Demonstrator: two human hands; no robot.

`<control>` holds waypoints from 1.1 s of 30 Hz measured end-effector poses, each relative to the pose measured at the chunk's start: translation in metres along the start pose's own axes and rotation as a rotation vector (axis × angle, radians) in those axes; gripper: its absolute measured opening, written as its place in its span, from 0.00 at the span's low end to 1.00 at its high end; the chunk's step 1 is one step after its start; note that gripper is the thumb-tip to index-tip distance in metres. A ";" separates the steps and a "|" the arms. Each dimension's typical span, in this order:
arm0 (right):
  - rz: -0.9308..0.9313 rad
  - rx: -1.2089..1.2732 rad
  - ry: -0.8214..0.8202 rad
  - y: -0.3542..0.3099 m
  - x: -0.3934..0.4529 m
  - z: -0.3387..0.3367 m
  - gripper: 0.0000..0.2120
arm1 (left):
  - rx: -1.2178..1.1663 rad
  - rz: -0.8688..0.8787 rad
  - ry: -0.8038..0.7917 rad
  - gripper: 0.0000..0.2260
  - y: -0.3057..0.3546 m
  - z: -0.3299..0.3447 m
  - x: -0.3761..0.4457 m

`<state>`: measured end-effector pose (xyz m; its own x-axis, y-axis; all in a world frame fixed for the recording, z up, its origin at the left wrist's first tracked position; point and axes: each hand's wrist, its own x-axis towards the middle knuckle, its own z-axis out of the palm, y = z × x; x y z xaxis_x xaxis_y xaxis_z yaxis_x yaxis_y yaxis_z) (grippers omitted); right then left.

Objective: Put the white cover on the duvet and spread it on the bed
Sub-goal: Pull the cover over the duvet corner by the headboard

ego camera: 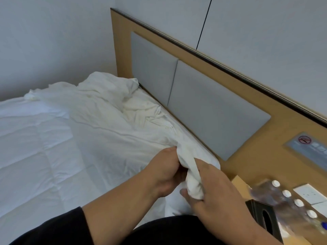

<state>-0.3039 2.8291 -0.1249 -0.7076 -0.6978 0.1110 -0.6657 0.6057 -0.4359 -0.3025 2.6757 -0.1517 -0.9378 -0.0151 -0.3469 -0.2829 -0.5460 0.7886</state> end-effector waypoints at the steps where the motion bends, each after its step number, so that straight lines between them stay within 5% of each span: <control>1: -0.005 0.064 0.027 0.007 0.001 0.003 0.18 | 0.003 -0.002 -0.022 0.07 0.000 -0.003 0.002; 5: -0.059 0.284 0.092 0.019 0.006 0.010 0.21 | 0.253 0.022 0.148 0.10 0.006 -0.020 -0.005; 12: -0.301 0.314 -0.030 0.012 0.016 0.019 0.18 | 0.989 0.535 0.995 0.14 0.028 -0.113 -0.001; 14: -0.393 0.315 -0.055 0.002 0.016 0.023 0.20 | 1.382 0.603 0.862 0.13 0.037 -0.146 0.012; 17: -0.419 0.377 0.034 -0.012 0.017 0.026 0.26 | 1.688 0.139 0.348 0.10 0.030 -0.180 0.036; 18: -0.425 0.379 0.061 -0.013 0.015 0.028 0.24 | 1.683 0.069 0.287 0.10 0.021 -0.188 0.040; 22: -0.223 0.525 -0.052 -0.012 0.005 0.029 0.20 | 1.169 0.262 0.626 0.13 0.006 -0.221 0.028; 25: 0.034 0.518 0.018 -0.011 0.007 0.032 0.24 | 0.985 0.368 0.735 0.12 0.033 -0.229 0.006; 29: 0.139 0.429 -0.002 -0.009 0.018 0.028 0.08 | 1.109 0.617 0.820 0.15 0.111 -0.187 -0.046; 33: 0.218 0.306 0.079 -0.003 0.040 0.034 0.05 | 1.439 0.756 0.663 0.15 0.164 -0.126 -0.130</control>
<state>-0.3227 2.7863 -0.1497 -0.8488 -0.5263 0.0500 -0.4047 0.5860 -0.7020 -0.2011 2.4828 -0.0412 -0.8064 -0.4018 0.4340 -0.1439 0.8450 0.5150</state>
